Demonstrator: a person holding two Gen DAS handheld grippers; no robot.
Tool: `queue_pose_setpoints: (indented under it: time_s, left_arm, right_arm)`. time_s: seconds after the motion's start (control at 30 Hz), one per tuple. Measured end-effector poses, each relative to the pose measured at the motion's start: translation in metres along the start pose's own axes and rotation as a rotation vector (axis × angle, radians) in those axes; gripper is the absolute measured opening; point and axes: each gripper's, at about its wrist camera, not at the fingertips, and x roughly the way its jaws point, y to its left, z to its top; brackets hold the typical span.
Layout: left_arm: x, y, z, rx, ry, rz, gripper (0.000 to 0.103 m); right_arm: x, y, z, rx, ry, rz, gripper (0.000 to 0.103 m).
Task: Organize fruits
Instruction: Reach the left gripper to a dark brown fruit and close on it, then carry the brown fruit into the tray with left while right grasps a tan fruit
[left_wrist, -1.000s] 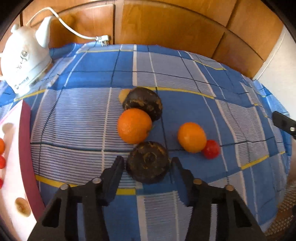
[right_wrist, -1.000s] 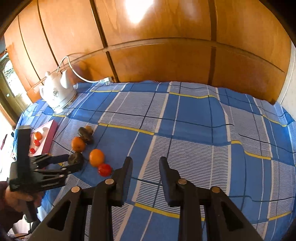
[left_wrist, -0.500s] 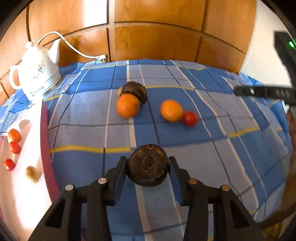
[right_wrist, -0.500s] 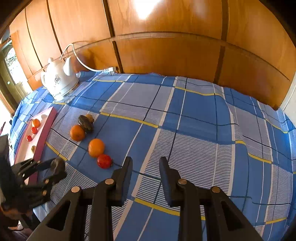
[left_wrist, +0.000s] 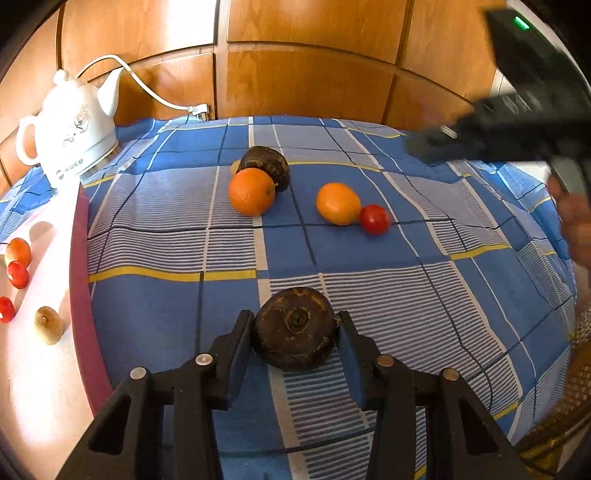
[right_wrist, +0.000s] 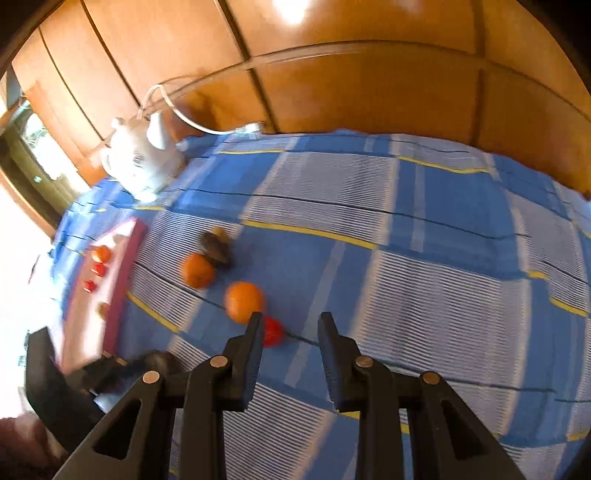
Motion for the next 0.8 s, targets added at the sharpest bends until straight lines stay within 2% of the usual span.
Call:
queue_pose_setpoints:
  time_s: [0.33, 0.5, 0.73, 0.8]
  left_arm:
    - [-0.002, 0.004, -0.004, -0.004, -0.034, -0.026, 0.045]
    - [-0.003, 0.006, -0.006, -0.005, -0.043, -0.043, 0.045]
    - [-0.003, 0.008, -0.006, -0.018, -0.047, -0.062, 0.045]
    - [-0.003, 0.008, -0.006, -0.018, -0.048, -0.064, 0.045]
  right_arm:
    - [0.073, 0.063, 0.067, -0.097, 0.092, 0.043, 0.030]
    - [0.119, 0.084, 0.088, -0.157, 0.173, -0.016, 0.030]
    - [0.163, 0.092, 0.089, -0.217, 0.285, -0.116, 0.030]
    - [0.168, 0.091, 0.087, -0.221, 0.291, -0.128, 0.028]
